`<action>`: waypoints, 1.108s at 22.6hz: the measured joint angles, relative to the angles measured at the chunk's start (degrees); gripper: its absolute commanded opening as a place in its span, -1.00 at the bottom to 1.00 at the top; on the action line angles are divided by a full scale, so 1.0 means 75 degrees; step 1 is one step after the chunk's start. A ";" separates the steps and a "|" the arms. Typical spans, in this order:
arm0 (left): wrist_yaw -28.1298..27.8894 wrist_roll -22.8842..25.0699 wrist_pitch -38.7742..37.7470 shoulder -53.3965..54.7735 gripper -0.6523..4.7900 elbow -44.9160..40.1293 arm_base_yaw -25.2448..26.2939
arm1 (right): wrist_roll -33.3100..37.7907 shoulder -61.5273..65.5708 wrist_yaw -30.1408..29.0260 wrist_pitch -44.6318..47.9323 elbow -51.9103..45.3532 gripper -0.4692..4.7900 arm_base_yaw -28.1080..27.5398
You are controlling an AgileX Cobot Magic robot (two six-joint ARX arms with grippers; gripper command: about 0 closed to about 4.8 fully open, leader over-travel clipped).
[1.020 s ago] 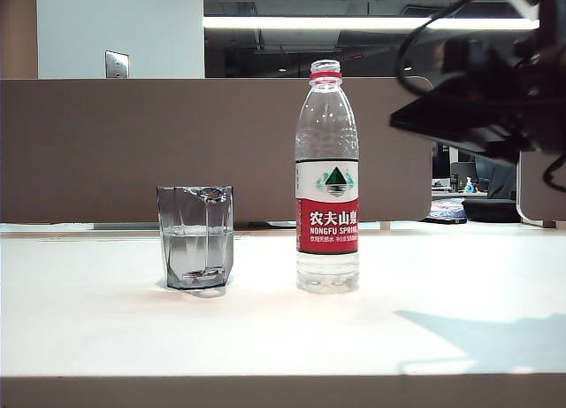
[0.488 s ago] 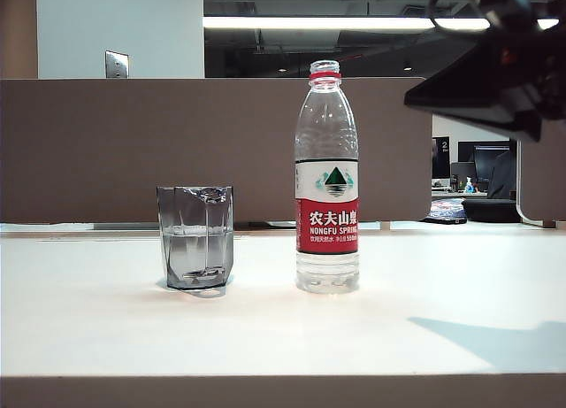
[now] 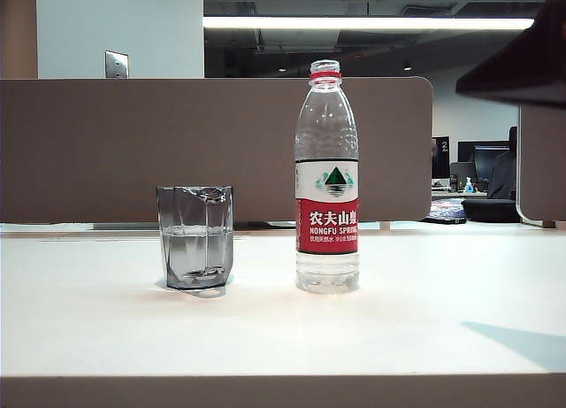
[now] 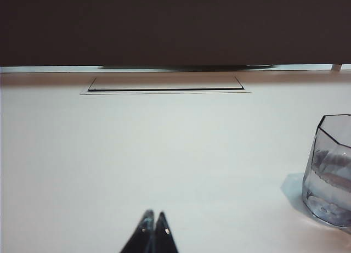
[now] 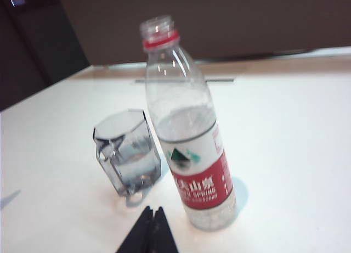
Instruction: Pick up the mineral water bottle on the table and pour water into the mug until it's half full.
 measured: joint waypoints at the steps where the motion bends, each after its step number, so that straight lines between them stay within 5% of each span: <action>1: 0.0003 0.0000 0.0000 0.0000 -0.78 0.0000 -0.0003 | 0.0000 -0.0181 0.0006 -0.0087 0.0000 -0.82 0.0000; 20: 0.0003 0.0000 0.0000 0.0000 -0.78 0.0000 -0.0009 | -0.0501 -0.1274 0.0009 -0.0385 0.0000 -0.82 -0.0076; 25: 0.0000 0.0000 -0.0003 0.0000 -0.78 0.0000 -0.0009 | -0.0781 -0.2369 -0.0994 -0.1003 -0.0312 -0.82 -0.2011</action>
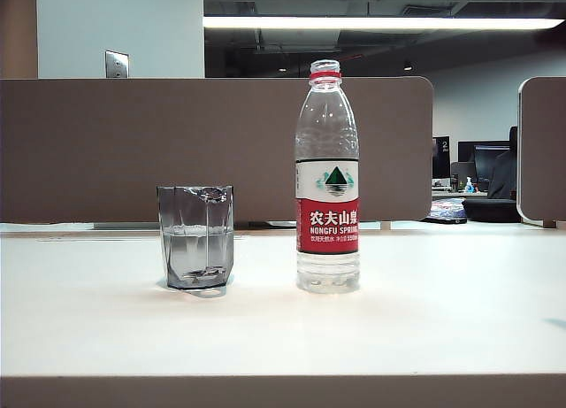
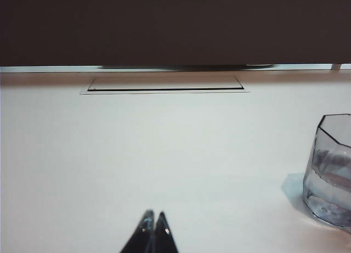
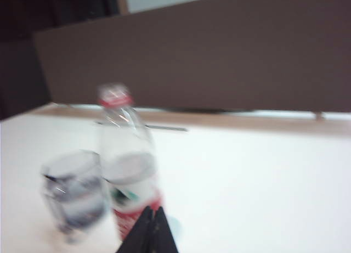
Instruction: Pick up the mineral water bottle on the table and pour water into the mug until it's half full.
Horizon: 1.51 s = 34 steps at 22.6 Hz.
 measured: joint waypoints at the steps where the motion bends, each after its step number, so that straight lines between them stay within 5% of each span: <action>1: 0.0000 0.0000 -0.0003 0.0000 -0.78 0.0000 0.0000 | 0.0003 -0.0154 -0.0128 -0.0076 -0.0128 -0.82 -0.0289; 9: 0.0003 0.0000 0.0000 0.0000 -0.78 0.0000 -0.0003 | 0.0015 -0.1883 -0.0213 -0.1728 -0.0417 -0.82 -0.1862; 14: 0.0003 0.0000 0.0000 0.0000 -0.78 0.0000 -0.0003 | -0.0146 -0.2177 -0.0070 -0.2235 -0.0417 -0.82 -0.2212; 23: 0.0003 0.0000 -0.0003 0.0000 -0.78 0.0000 -0.0003 | -0.0245 -0.2256 0.0997 -0.2696 -0.0417 -0.82 -0.2331; 34: 0.0003 0.0000 -0.0003 0.0000 -0.78 0.0000 -0.0003 | -0.0376 -0.2256 0.1008 -0.2696 -0.0417 -0.82 -0.2328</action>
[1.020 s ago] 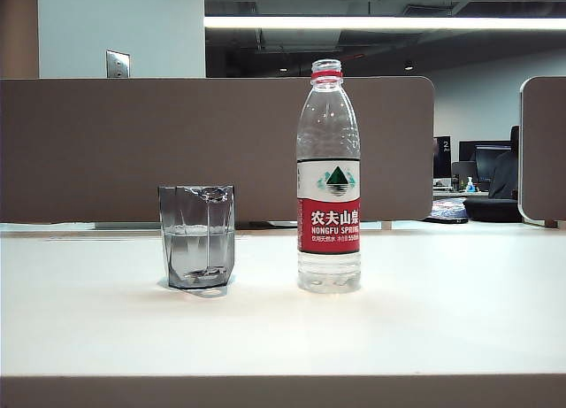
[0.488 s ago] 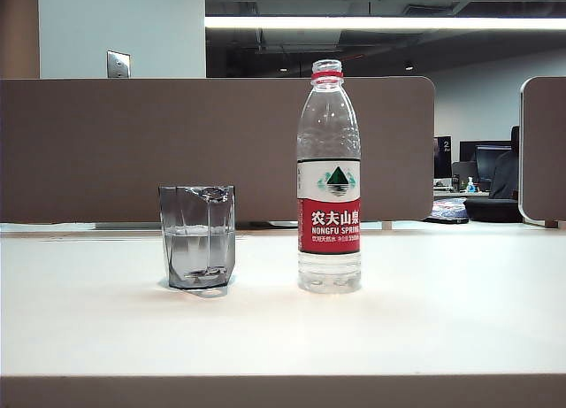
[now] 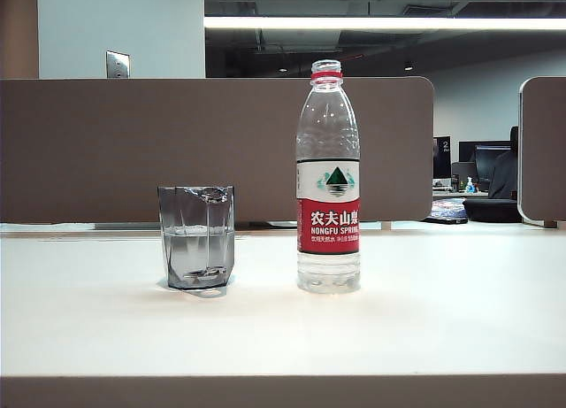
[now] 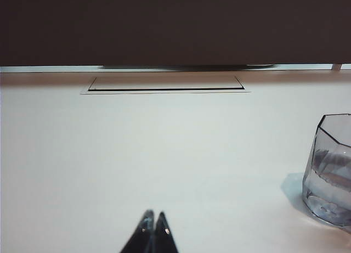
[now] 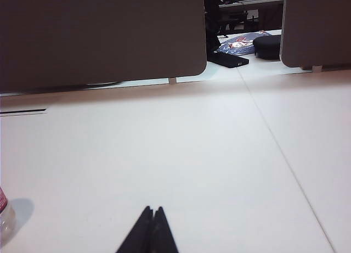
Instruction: Pick up the mineral water bottle on the table and pour water into the mug until it's half full.
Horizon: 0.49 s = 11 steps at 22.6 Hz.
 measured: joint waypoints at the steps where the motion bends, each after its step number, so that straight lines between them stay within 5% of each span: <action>1: 0.0000 0.0000 0.0000 0.0000 -0.78 0.0000 0.0000 | -0.0029 0.0000 0.0000 0.0000 0.0000 -0.82 0.0000; 11: 0.0000 0.0000 0.0000 0.0000 -0.78 0.0000 0.0000 | -0.0067 0.0000 -0.0006 0.0000 0.0000 -0.82 0.0000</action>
